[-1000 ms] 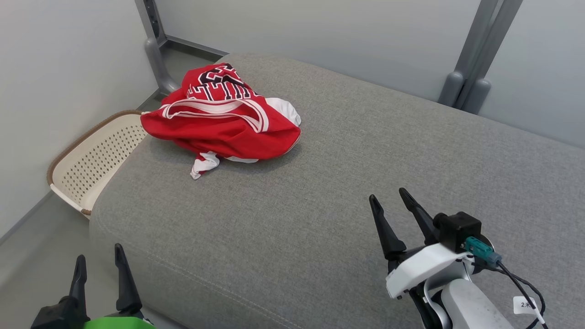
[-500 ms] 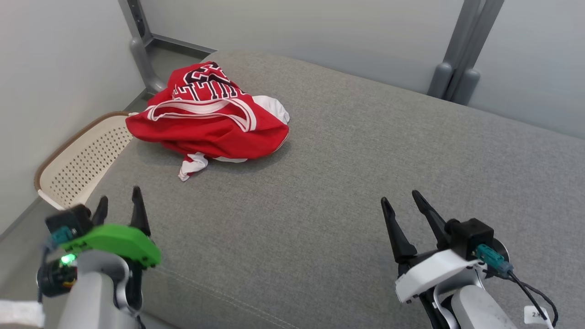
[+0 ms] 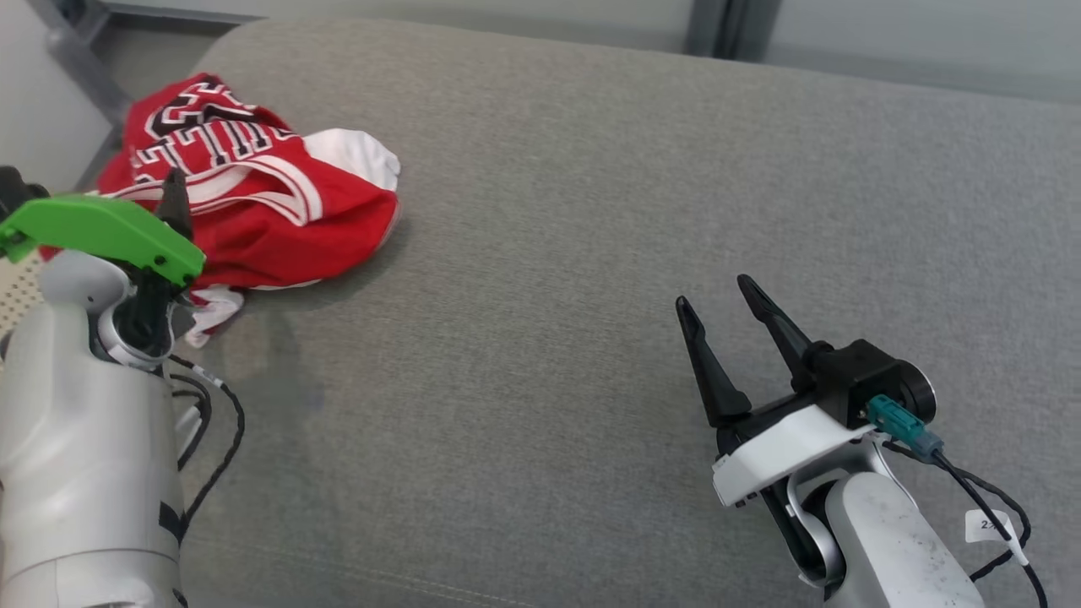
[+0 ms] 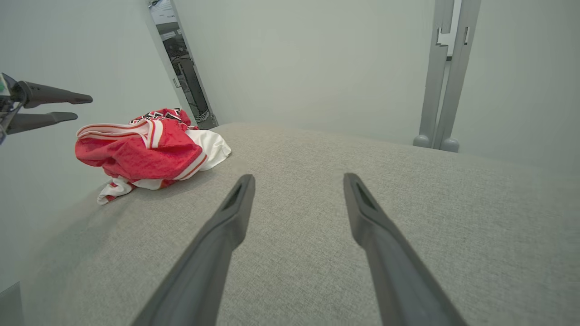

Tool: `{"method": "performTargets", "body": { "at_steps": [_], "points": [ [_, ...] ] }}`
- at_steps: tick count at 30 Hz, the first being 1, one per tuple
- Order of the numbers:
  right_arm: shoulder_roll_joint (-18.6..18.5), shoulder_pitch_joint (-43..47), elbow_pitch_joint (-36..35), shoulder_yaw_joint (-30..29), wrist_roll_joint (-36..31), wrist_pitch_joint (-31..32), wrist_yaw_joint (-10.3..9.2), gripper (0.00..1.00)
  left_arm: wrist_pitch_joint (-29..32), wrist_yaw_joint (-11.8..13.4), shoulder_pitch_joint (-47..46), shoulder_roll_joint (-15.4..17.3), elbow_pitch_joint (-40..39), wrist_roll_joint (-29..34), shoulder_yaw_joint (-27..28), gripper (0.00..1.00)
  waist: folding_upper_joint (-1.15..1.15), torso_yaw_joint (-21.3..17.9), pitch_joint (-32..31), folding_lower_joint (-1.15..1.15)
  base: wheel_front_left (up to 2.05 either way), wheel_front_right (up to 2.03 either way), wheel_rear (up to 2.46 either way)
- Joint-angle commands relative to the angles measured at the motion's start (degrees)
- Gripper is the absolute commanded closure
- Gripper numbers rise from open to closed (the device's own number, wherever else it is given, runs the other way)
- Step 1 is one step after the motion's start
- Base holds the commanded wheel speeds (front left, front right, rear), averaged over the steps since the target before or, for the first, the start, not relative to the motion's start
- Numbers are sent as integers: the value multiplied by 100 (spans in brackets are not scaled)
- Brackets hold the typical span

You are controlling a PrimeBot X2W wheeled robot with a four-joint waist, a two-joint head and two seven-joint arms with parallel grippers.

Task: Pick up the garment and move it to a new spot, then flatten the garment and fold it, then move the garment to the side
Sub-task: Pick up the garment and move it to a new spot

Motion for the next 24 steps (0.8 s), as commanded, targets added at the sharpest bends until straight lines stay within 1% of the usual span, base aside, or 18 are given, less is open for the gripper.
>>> {"method": "performTargets", "body": {
  "at_steps": [1,5,9,14,15,16,17,20,24],
  "points": [
    [-24,-98,-81,14,-44,20,-4,0,33,11,-205,60,57,-65,11,0,0,-950,950,0,0,0,0],
    [-24,-116,-190,-6,-48,-3,-4,0,250,49,-518,115,244,-73,-55,0,0,-1167,1183,0,0,0,0],
    [-21,-143,-236,7,4,-57,-4,0,477,200,-700,227,440,64,-175,0,0,-1314,1324,0,0,0,0],
    [-22,-175,-207,9,57,-113,-4,0,473,272,-783,322,571,196,-297,0,0,-1402,1387,0,0,0,0],
    [-22,-176,-185,11,80,-129,-4,0,457,257,-788,345,591,208,-312,41,0,-1414,1383,0,0,0,0],
    [-22,-176,-164,15,87,-133,-4,0,414,227,-786,361,595,234,-333,76,0,-1420,1373,0,0,0,0],
    [-22,-182,-135,22,105,-150,-4,0,354,175,-772,368,609,251,-363,100,0,-1423,1349,0,0,0,0],
    [-21,-171,-59,16,141,-192,-4,0,197,66,-707,343,650,264,-410,100,0,-1390,1224,0,0,0,0],
    [-21,-163,87,78,226,-243,-4,0,-46,-32,-668,420,668,349,-497,100,0,-1338,917,0,0,0,0]
  ]
}}
